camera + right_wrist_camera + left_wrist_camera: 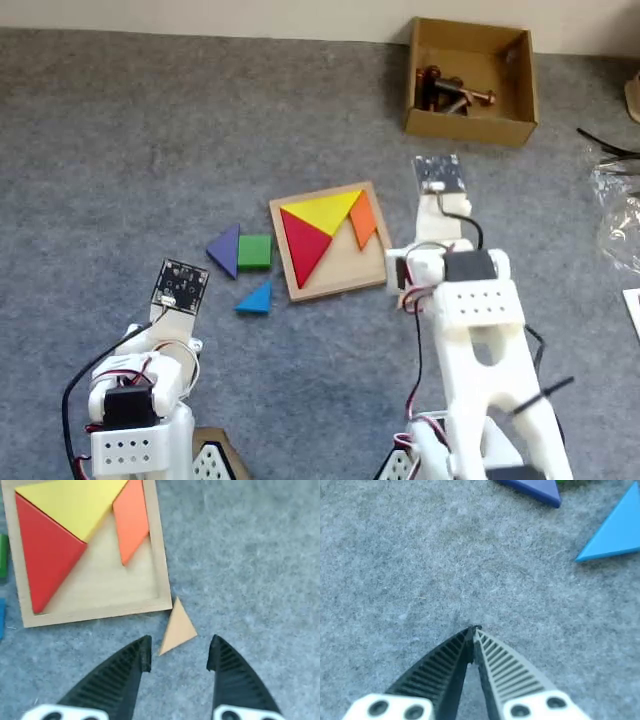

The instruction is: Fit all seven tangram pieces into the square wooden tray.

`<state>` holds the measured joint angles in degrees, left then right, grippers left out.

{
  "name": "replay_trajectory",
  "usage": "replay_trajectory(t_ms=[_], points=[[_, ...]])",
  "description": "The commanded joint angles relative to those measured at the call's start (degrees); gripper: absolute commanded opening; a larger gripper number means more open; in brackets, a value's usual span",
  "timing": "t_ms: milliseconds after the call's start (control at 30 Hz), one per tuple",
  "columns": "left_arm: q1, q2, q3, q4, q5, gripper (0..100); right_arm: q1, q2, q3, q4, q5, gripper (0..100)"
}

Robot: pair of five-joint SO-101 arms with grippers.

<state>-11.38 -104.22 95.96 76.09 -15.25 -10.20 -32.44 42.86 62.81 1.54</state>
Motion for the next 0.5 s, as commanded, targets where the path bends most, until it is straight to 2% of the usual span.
replay_trajectory(t_ms=[0, 233, 467], points=[[-0.7, -0.4, 1.2, 0.4, 0.4, 1, -0.7, 7.3, -8.3, 3.0, -3.2, 18.7], [-0.7, -0.4, 1.2, 0.4, 0.4, 1, -0.7, 18.5, -13.2, 3.1, -4.0, 18.7], [-0.7, -0.4, 1.2, 0.4, 0.4, 1, -0.7, 16.8, -13.2, 3.3, -4.0, 18.7]])
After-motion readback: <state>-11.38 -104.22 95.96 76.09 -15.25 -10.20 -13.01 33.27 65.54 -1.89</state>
